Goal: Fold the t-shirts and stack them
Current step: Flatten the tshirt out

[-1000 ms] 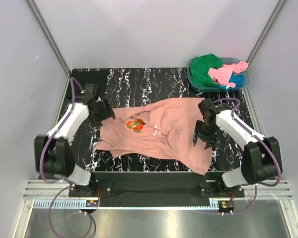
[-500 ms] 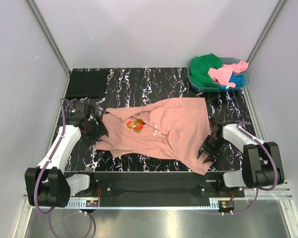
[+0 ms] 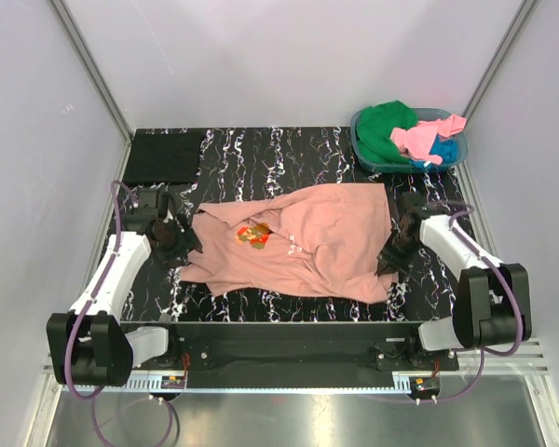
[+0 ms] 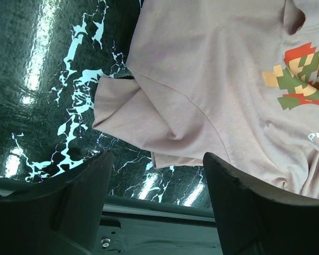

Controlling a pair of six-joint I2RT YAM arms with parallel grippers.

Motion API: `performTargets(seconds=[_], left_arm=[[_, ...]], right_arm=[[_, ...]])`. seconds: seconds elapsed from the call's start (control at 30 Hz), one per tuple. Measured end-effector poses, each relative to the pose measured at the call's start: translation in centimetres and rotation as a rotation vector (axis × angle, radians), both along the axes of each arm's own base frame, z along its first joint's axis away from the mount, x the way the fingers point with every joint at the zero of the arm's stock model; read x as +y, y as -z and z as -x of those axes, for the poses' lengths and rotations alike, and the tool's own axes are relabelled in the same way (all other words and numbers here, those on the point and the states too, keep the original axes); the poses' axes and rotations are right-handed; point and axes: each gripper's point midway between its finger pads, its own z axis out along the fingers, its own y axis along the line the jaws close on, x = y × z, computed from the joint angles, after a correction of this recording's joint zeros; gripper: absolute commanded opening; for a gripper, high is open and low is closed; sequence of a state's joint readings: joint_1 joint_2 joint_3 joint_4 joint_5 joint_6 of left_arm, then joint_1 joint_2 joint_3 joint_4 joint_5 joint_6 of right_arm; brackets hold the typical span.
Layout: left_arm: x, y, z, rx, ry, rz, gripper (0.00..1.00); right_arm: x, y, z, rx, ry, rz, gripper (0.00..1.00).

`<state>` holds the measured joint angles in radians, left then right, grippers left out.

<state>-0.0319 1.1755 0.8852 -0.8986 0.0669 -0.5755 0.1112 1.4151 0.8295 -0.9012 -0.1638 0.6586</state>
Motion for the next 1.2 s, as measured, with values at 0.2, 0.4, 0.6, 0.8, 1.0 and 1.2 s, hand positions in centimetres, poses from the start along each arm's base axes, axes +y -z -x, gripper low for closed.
performTargets(seconds=[0.2, 0.4, 0.6, 0.8, 1.0, 1.2], left_arm=[[0.0, -1.0, -0.5, -0.012, -0.001, 0.000, 0.75], [0.4, -1.5, -1.7, -0.013, -0.010, -0.022, 0.76], [1.3, 0.4, -1.4, 0.070, -0.050, -0.051, 0.75], [1.8, 2.6, -0.7, 0.139, -0.114, -0.012, 0.76], [0.2, 6.6, 2.1, 0.233, -0.144, 0.079, 0.79], [-1.3, 8.4, 3.8, 0.310, -0.160, 0.141, 0.28]], right_arm=[[-0.9, -5.4, -6.3, -0.180, -0.016, 0.057, 0.00], [-3.2, -4.1, -12.0, -0.141, 0.034, 0.043, 0.46], [-5.7, -2.6, -16.4, -0.126, 0.005, 0.063, 0.50], [-3.9, -4.0, -11.3, -0.122, -0.019, -0.022, 0.58], [-2.8, -4.5, -6.3, -0.095, -0.018, -0.072, 0.59], [-2.3, -4.4, -6.2, -0.099, -0.024, -0.100, 0.58]])
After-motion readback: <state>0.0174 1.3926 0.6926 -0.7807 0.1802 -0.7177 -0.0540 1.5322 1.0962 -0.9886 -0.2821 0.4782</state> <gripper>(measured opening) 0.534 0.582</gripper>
